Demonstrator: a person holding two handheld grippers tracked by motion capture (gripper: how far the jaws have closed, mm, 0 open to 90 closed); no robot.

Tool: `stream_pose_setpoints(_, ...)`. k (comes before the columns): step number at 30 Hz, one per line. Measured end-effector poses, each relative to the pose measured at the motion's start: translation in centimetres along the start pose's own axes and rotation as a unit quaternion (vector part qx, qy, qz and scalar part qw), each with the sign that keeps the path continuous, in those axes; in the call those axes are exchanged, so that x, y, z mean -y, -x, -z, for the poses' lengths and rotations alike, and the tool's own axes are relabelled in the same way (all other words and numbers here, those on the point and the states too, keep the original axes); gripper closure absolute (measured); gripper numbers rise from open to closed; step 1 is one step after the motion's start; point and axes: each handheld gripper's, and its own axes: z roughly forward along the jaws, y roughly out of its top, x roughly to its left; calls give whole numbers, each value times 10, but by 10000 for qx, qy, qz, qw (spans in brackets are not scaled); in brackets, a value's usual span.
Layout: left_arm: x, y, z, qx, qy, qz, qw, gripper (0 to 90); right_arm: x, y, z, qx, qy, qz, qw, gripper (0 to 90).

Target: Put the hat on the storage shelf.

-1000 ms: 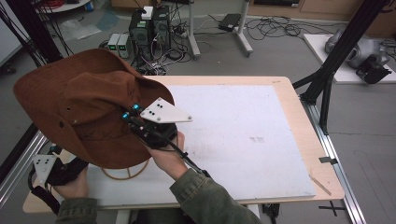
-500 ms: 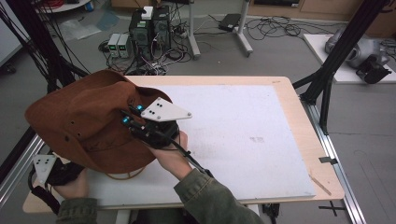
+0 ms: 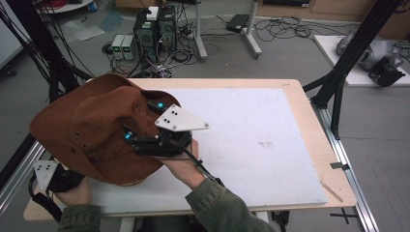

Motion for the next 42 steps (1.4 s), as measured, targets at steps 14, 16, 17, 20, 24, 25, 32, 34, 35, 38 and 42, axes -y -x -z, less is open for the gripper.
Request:
stream_pose_setpoints(14,0,0,1,-22,9,-22,10000,155,-3,30,49,512,316,-7,9982,163)
stream_pose_setpoints(16,-1,0,1,-27,29,-36,10000,155,-1,40,62,713,282,46,9970,156)
stream_pose_setpoints(17,-1,1,1,-26,27,-46,10000,155,1,46,68,811,238,57,9964,155)
stream_pose_setpoints(20,-1,1,1,-34,11,-50,10000,155,8,64,90,1137,77,153,9934,155)
stream_pose_setpoints(24,-1,1,1,-46,26,-56,10000,154,18,87,120,1548,-40,132,9878,153)
stream_pose_setpoints(25,-1,1,1,-49,23,-60,10000,155,21,92,128,1685,-77,105,9856,145)
stream_pose_setpoints(32,-1,1,1,-68,25,-73,9999,155,46,123,178,2501,-147,-167,9680,144)
stream_pose_setpoints(34,-1,1,1,-65,21,-71,10000,155,56,130,190,2726,-175,-232,9617,143)
stream_pose_setpoints(35,-1,1,1,-65,19,-73,10000,155,61,133,195,2868,-187,-252,9575,143)
stream_pose_setpoints(38,-1,1,1,-71,20,-71,9999,155,78,143,206,3192,-167,-348,9469,143)
stream_pose_setpoints(42,-1,1,1,-79,21,-78,9999,155,104,155,213,3563,-295,-529,9324,143)
